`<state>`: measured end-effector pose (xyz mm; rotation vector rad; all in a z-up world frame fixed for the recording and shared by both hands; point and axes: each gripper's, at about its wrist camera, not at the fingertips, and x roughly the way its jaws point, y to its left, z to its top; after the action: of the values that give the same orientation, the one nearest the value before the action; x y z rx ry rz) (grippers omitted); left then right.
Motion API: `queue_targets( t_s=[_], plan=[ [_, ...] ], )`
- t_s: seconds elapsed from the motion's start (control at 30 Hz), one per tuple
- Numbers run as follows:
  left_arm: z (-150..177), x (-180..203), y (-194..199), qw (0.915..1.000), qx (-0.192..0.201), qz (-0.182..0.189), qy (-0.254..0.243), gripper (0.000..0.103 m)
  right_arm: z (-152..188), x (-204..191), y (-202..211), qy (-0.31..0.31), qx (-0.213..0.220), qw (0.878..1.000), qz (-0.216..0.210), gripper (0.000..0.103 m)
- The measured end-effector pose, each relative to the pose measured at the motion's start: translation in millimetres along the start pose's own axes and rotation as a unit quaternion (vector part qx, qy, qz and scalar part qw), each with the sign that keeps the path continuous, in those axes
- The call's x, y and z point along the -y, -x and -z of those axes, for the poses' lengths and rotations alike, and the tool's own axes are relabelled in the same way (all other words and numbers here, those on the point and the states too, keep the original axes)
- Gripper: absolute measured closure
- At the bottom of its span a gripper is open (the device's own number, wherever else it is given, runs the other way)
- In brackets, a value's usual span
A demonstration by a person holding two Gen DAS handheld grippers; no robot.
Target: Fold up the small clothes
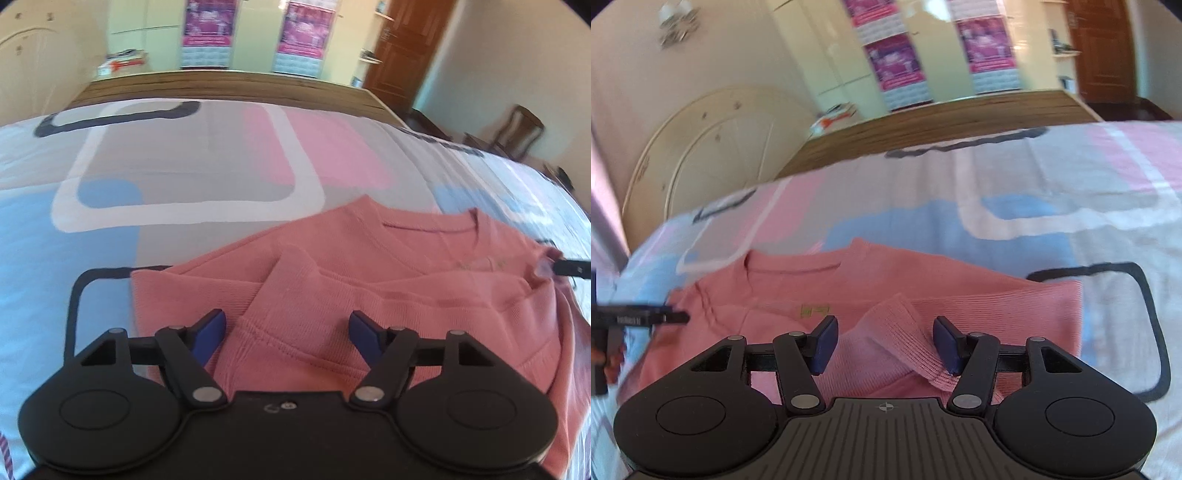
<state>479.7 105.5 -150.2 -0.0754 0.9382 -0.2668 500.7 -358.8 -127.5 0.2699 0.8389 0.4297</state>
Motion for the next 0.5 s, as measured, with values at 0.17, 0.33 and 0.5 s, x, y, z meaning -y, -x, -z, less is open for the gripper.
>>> queue_targets(
  t_s=[0.17,0.33,0.5],
  plan=[
    [1.5,-1.7,0.0,0.9998,-0.002,0.017,-0.011,0.070,-1.9,3.3,-16.4,0.029,-0.025,0.999,0.017,0.070],
    [2.6,1.9,9.6,0.9992,0.015,0.032,-0.018,0.088,2.9,0.6,-14.1,0.042,-0.023,0.999,0.013,0.095],
    [1.0,5.3,41.5,0.9939,0.106,0.028,0.015,0.090,-1.7,-1.1,16.1,0.014,0.052,0.998,0.014,0.096]
  ],
)
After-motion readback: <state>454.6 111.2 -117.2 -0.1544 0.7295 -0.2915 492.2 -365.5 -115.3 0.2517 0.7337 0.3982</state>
